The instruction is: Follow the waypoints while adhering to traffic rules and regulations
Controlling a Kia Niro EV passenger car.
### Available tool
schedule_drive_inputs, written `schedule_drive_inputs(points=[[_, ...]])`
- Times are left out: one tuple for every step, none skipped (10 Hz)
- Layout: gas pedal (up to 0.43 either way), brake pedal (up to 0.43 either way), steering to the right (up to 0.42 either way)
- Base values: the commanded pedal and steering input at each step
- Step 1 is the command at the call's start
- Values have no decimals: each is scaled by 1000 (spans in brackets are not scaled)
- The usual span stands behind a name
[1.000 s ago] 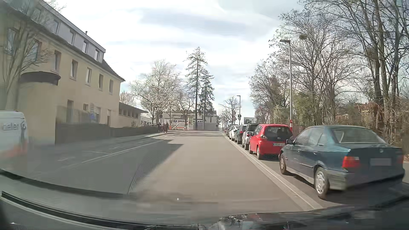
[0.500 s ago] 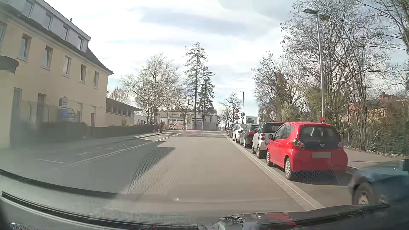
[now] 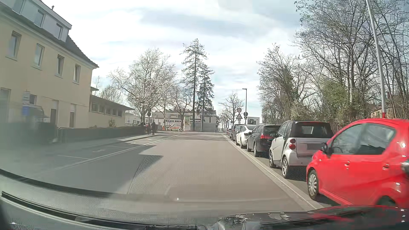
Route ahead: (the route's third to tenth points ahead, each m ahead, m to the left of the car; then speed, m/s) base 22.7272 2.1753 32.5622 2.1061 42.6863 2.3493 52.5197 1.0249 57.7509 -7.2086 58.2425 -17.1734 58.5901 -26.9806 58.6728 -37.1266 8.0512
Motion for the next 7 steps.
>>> schedule_drive_inputs(points=[[0, 0, 5], [0, 0, 5], [0, 0, 4], [20, 0, 2], [28, 0, 1], [39, 0, 1], [39, 0, 0]])
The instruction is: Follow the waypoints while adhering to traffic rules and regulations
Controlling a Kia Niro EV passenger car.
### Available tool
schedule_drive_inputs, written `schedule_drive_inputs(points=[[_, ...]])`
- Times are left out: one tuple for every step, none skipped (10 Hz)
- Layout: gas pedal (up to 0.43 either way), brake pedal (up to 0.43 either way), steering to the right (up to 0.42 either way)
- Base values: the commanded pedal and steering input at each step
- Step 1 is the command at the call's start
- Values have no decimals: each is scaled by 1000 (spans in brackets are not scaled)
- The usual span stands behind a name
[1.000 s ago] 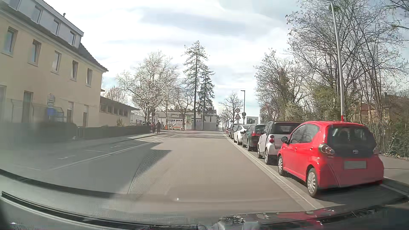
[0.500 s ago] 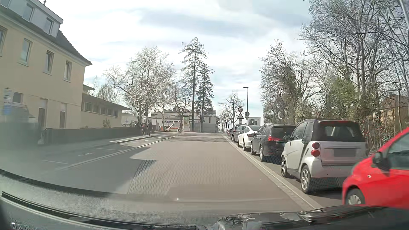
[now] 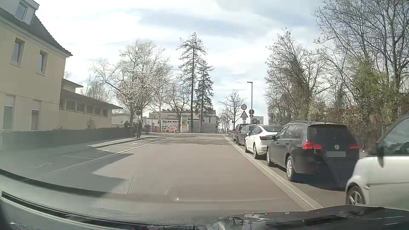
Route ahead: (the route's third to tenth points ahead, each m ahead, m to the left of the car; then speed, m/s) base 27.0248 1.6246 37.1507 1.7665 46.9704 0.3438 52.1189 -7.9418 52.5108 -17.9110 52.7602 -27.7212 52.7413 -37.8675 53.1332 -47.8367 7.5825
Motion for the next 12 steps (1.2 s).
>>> schedule_drive_inputs(points=[[39, 0, 0], [39, 0, 0], [39, 0, 0], [39, 0, 0], [39, 0, 0], [39, 0, -1], [39, 0, -1], [39, 0, -1], [39, 0, -1], [39, 0, -1], [20, 0, -1], [0, 0, -1]])
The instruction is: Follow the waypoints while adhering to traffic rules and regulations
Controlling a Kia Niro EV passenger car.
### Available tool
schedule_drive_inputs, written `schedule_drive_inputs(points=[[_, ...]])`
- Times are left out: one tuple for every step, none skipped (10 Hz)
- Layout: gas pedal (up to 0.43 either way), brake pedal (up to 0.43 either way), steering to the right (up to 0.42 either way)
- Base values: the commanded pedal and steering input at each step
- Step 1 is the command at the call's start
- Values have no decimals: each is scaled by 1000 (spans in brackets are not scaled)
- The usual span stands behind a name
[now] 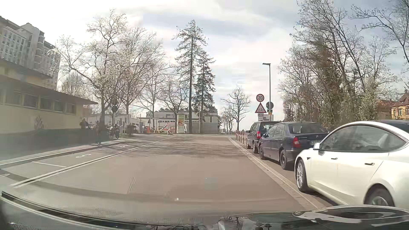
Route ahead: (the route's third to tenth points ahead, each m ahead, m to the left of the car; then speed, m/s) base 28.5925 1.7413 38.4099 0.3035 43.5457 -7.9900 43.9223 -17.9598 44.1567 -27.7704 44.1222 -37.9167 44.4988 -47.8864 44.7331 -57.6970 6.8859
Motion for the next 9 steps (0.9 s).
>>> schedule_drive_inputs(points=[[0, 0, -2], [0, 0, -3], [0, 0, -3], [0, 0, -3], [0, 0, -3], [0, 0, -3], [0, 0, -3], [0, 0, -2], [0, 0, 0]])
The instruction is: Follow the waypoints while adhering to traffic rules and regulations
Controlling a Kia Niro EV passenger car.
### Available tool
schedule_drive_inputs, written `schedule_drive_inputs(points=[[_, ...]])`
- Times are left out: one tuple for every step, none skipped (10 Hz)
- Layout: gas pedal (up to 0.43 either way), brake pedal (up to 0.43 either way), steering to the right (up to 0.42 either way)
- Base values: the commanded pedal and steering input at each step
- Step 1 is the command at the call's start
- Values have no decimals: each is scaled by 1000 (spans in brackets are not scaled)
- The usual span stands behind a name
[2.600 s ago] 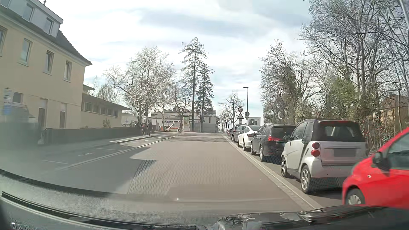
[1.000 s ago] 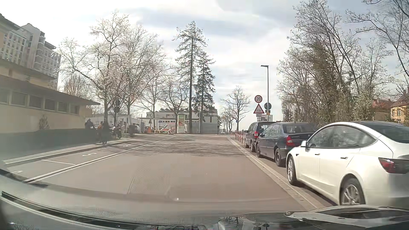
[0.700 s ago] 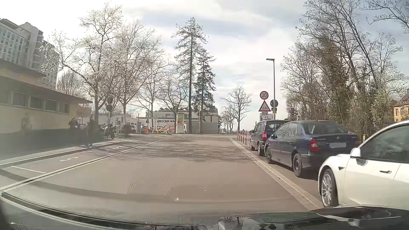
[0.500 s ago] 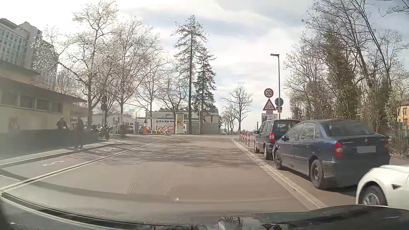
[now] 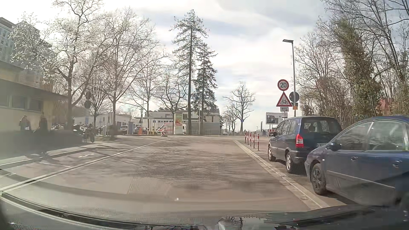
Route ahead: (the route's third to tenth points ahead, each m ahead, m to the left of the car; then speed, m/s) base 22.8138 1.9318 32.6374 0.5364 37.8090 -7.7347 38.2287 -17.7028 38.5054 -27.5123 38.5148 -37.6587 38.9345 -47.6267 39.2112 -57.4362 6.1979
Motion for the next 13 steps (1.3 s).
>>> schedule_drive_inputs(points=[[0, 0, 1], [8, 0, 3], [39, 0, 5], [47, 0, 5], [67, 0, 6], [79, 0, 7], [79, 0, 7], [79, 0, 7], [79, 0, 7], [79, 0, 7], [79, 0, 7], [79, 0, 7], [79, 0, 7]])
